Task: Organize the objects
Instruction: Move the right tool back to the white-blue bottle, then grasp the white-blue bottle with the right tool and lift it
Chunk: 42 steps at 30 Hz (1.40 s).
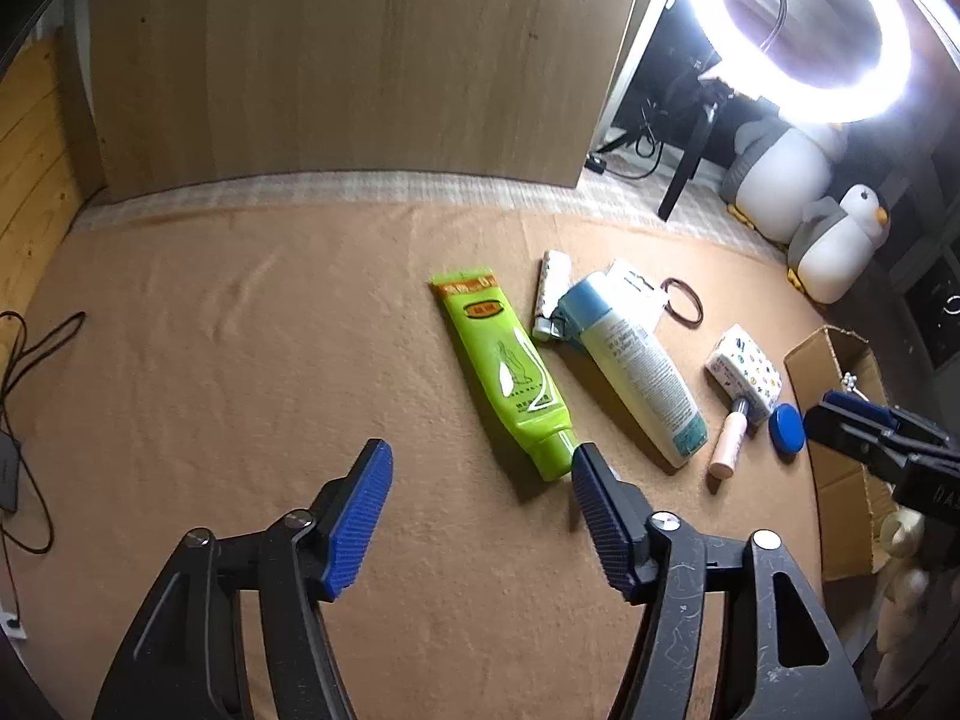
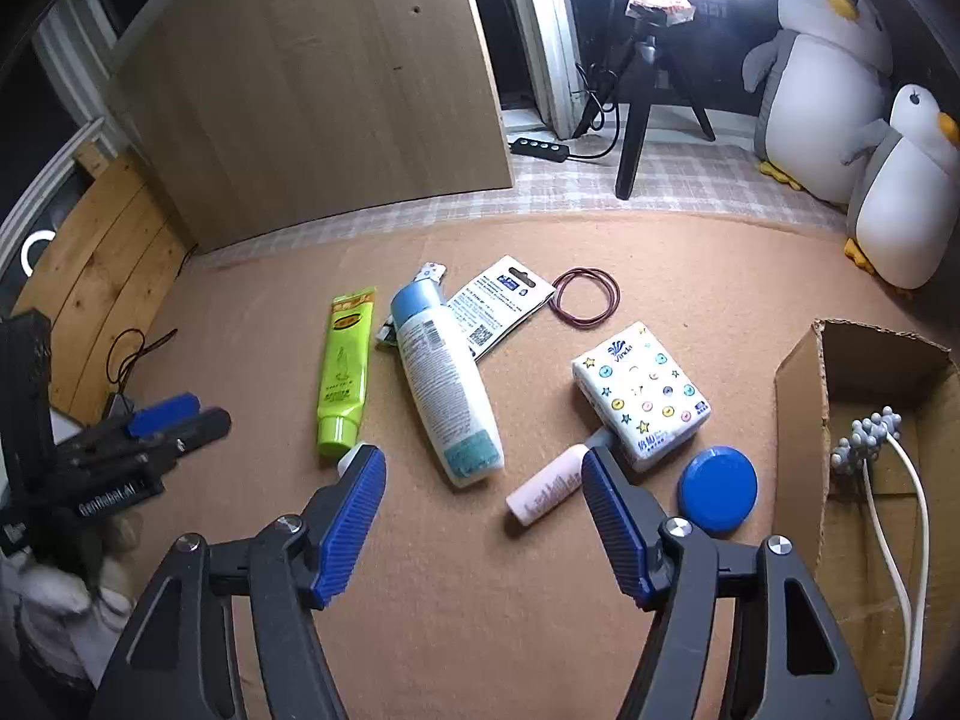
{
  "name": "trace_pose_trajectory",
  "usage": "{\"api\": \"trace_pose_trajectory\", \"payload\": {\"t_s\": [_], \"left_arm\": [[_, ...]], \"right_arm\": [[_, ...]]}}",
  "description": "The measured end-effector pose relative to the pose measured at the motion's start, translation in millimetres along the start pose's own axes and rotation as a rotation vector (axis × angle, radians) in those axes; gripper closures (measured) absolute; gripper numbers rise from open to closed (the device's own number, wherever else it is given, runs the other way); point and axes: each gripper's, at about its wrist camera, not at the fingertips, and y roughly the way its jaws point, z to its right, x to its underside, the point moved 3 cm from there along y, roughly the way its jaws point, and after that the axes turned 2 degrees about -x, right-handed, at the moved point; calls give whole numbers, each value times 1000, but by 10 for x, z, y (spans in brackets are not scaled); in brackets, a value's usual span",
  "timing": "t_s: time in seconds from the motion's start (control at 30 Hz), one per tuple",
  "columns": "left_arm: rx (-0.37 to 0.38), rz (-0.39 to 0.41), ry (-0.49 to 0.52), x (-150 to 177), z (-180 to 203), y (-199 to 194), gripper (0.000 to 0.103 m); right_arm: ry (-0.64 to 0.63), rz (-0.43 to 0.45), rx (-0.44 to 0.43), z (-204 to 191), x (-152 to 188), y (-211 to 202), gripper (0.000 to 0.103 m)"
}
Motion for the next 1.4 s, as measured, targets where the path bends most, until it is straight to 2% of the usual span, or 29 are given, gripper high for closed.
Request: {"api": "trace_pose_trajectory", "payload": {"t_s": [0.23,0.5,0.93,1.13,1.4], "left_arm": [[22,-4,30,-4,190,112,33],[122,-27,26,-70,433,293,33],[225,-85,11,-127,718,624,33],[241,-93,10,-170,791,734,38],[244,-111,23,-228,882,897,38]], "right_arm": [[0,2,-17,23,-105,88,35],[-38,-21,-31,-8,-234,224,35],[-46,-109,-75,-5,-409,534,35],[-36,-169,-113,-1,-445,733,35],[-61,-207,-110,-31,-460,951,35]]}}
